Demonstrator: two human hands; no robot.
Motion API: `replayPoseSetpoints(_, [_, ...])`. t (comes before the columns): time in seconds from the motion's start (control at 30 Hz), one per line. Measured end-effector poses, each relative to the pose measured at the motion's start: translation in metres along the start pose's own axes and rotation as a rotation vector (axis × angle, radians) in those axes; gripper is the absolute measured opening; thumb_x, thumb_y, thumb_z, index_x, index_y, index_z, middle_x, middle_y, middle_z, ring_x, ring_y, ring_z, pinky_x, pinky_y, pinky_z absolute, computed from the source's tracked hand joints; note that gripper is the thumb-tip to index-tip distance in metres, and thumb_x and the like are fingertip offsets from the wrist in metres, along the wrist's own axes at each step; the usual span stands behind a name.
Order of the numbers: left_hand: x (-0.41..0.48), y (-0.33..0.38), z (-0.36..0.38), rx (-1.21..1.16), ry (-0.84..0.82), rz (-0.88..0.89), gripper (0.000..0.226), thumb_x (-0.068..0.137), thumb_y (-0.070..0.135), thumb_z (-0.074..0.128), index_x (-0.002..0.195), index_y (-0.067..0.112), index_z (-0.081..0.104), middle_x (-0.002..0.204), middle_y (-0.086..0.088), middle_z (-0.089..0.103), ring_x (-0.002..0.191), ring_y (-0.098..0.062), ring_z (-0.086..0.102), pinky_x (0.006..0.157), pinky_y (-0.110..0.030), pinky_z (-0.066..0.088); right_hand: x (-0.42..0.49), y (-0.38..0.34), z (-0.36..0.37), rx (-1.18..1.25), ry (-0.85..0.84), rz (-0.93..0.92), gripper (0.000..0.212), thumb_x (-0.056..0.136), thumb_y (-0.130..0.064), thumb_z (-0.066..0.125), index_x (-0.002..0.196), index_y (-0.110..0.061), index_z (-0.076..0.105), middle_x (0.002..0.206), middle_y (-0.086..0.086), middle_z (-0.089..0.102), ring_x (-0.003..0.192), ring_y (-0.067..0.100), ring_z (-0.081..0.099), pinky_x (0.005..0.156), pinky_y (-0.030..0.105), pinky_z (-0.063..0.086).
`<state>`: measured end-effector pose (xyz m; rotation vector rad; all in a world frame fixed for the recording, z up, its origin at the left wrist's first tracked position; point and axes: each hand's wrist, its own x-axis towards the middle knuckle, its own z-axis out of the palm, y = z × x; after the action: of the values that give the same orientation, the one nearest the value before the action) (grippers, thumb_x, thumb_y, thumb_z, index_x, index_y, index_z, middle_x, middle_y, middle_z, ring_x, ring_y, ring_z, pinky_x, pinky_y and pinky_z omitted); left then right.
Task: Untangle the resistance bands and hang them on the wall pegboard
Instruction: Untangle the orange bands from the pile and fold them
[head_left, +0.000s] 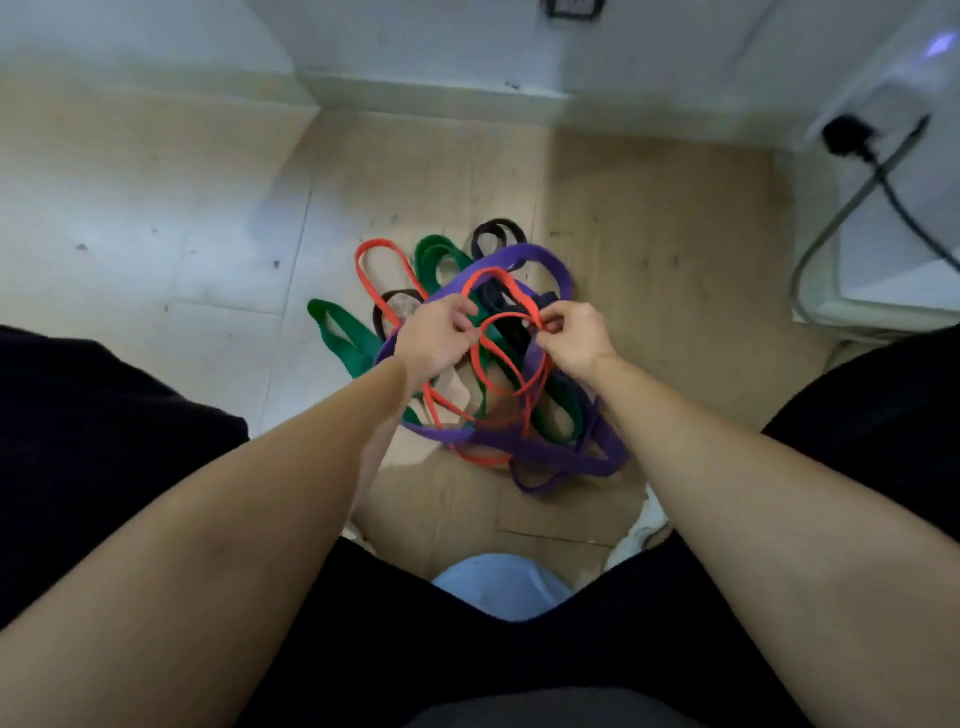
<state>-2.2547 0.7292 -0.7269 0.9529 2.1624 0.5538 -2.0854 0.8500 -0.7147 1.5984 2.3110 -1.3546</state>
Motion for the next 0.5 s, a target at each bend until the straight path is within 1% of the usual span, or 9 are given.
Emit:
replayPoseSetpoints(0.07, [-0.001,0.021,-0.021,-0.063,0.035,0.075,0.033,0.084,0.019,0.068,0.117,0.022,0.065,0.095,0.008,0.067,0.083,-0.017,0.065,0.084,-0.032,0.053,-0.005,-0.026,-0.026,0.036,0.005,-0.11,0.017,0.079,0.001,0.069,0.089,-0.012,0.073,0.074,-0.002,0.065,0.076,0.013,0.059,0.079,0.027,0.05])
replayPoseSetpoints(0.1, [-0.002,0.033,-0.033,-0.093,0.07,0.111,0.036,0.084,0.018,0.07,0.119,0.021,0.065,0.098,0.005,0.066,0.081,-0.017,0.064,0.085,-0.033,0.054,-0.007,-0.04,-0.038,0.063,0.016,-0.159,0.014,0.08,0.002,0.069,0.088,-0.009,0.073,0.074,0.0,0.066,0.07,0.008,0.058,0.073,0.023,0.048])
replayPoseSetpoints(0.17, [-0.008,0.057,-0.057,-0.121,0.139,0.189,0.043,0.083,0.019,0.073,0.125,0.019,0.063,0.102,0.002,0.063,0.082,-0.018,0.064,0.083,-0.032,0.054,-0.018,-0.069,-0.061,0.099,0.024,-0.257,0.012,0.081,0.004,0.07,0.091,-0.002,0.073,0.073,0.004,0.065,0.056,-0.004,0.053,0.064,0.02,0.046])
replayPoseSetpoints(0.2, [-0.015,0.068,-0.07,-0.115,0.153,0.244,0.048,0.082,0.022,0.074,0.128,0.017,0.062,0.105,0.0,0.062,0.084,-0.019,0.063,0.083,-0.032,0.054,-0.025,-0.083,-0.071,0.105,0.027,-0.31,0.012,0.08,0.005,0.07,0.092,0.0,0.073,0.072,0.004,0.064,0.054,-0.004,0.052,0.062,0.021,0.046])
replayPoseSetpoints(0.23, [-0.021,0.077,-0.082,-0.087,0.167,0.308,0.053,0.079,0.026,0.074,0.13,0.016,0.061,0.108,-0.002,0.062,0.086,-0.019,0.062,0.085,-0.034,0.053,-0.032,-0.096,-0.083,0.111,0.041,-0.359,0.013,0.08,0.005,0.071,0.092,0.001,0.073,0.073,0.005,0.064,0.057,-0.001,0.053,0.064,0.025,0.047])
replayPoseSetpoints(0.3, [-0.033,0.091,-0.108,-0.009,0.212,0.415,0.06,0.074,0.034,0.07,0.131,0.019,0.061,0.111,-0.006,0.061,0.092,-0.017,0.058,0.088,-0.035,0.051,-0.047,-0.121,-0.107,0.122,0.089,-0.45,0.014,0.078,0.001,0.074,0.092,-0.002,0.072,0.077,0.004,0.066,0.066,0.011,0.057,0.069,0.031,0.05])
replayPoseSetpoints(0.37, [-0.043,0.103,-0.135,0.004,0.262,0.463,0.049,0.078,0.036,0.072,0.125,0.026,0.064,0.111,-0.004,0.057,0.095,-0.015,0.059,0.086,-0.031,0.05,-0.062,-0.144,-0.13,0.129,0.12,-0.55,0.013,0.079,-0.001,0.074,0.092,-0.005,0.073,0.08,0.002,0.067,0.072,0.013,0.059,0.073,0.031,0.053])
replayPoseSetpoints(0.43, [-0.056,0.119,-0.16,0.001,0.288,0.517,0.03,0.085,0.036,0.075,0.113,0.028,0.07,0.105,0.003,0.056,0.093,-0.013,0.059,0.082,-0.026,0.05,-0.078,-0.166,-0.152,0.139,0.122,-0.622,0.012,0.081,-0.002,0.073,0.093,-0.005,0.071,0.082,0.004,0.067,0.073,0.012,0.06,0.071,0.028,0.054])
replayPoseSetpoints(0.5, [-0.07,0.136,-0.181,-0.016,0.29,0.599,0.011,0.09,0.031,0.073,0.099,0.027,0.071,0.096,0.012,0.06,0.089,-0.011,0.061,0.081,-0.03,0.053,-0.09,-0.191,-0.174,0.136,0.151,-0.679,0.012,0.082,-0.001,0.073,0.093,-0.005,0.071,0.081,0.004,0.066,0.071,0.01,0.06,0.069,0.027,0.054])
